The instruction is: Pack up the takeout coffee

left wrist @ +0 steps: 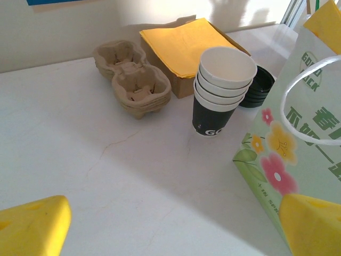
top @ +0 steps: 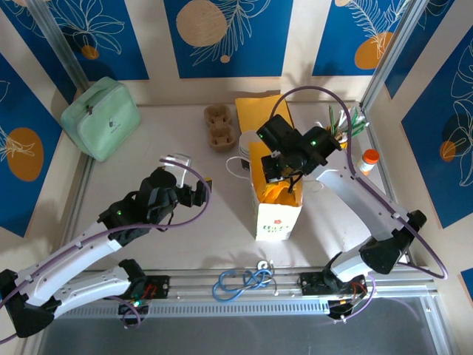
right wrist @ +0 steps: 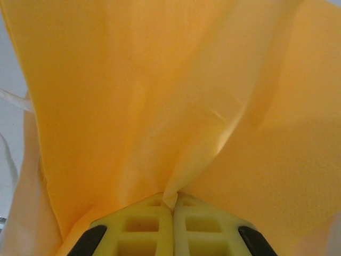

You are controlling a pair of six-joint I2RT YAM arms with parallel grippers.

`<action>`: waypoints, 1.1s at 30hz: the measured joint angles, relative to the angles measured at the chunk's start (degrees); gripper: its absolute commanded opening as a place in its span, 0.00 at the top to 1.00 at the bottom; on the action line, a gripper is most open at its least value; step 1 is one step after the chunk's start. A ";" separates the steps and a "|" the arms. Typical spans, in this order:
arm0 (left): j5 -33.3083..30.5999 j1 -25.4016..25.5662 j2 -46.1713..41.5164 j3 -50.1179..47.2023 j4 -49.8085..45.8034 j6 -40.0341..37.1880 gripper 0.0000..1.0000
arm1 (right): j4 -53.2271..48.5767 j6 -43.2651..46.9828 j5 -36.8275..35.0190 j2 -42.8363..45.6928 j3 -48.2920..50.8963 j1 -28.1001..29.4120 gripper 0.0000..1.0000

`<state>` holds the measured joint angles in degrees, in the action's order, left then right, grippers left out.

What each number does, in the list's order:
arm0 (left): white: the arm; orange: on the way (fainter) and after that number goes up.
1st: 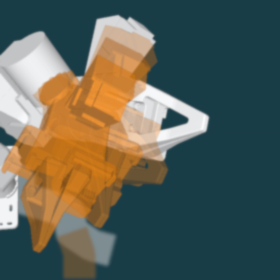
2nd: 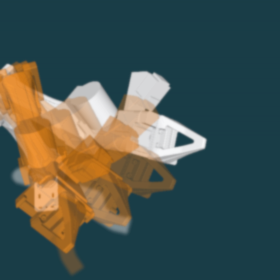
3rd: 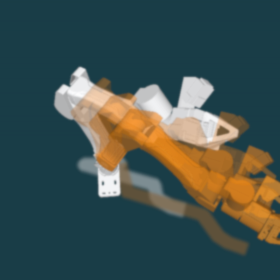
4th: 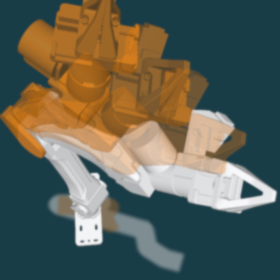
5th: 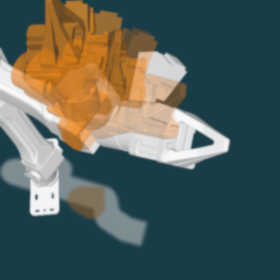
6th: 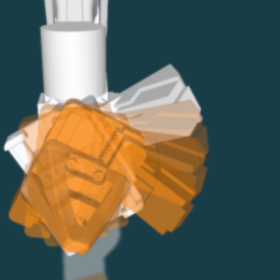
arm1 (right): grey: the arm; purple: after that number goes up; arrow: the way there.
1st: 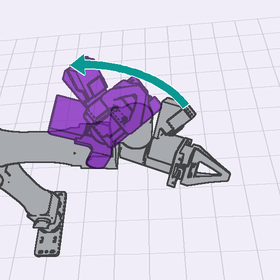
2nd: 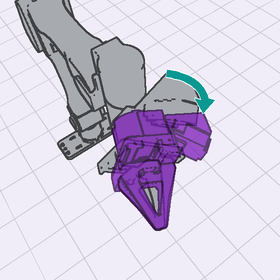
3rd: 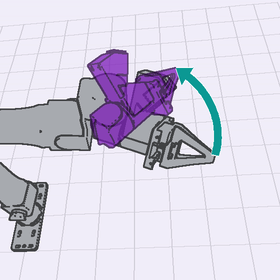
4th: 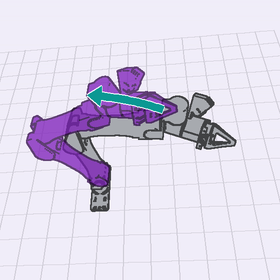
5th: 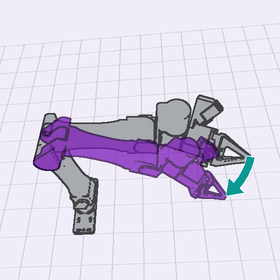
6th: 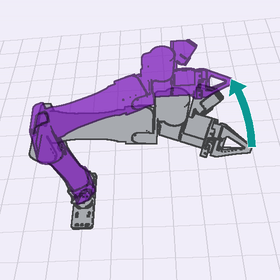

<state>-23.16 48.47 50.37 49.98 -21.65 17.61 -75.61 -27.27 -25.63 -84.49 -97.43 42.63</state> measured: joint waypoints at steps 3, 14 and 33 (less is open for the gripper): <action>0.02 0.00 0.00 -0.02 0.00 0.00 0.00 | 0.98 0.02 1.27 -0.50 1.62 -0.09 0.96; 0.00 0.00 -0.15 -0.85 0.04 0.04 0.01 | 2.58 0.26 5.57 -3.08 7.19 -2.10 0.96; -0.46 0.00 -1.42 -1.99 0.02 -0.04 0.01 | 1.97 2.19 7.65 -3.23 1.81 -3.41 0.63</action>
<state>-23.62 48.47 48.95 47.99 -21.63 17.56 -73.65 -25.08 -17.98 -87.72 -95.61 39.22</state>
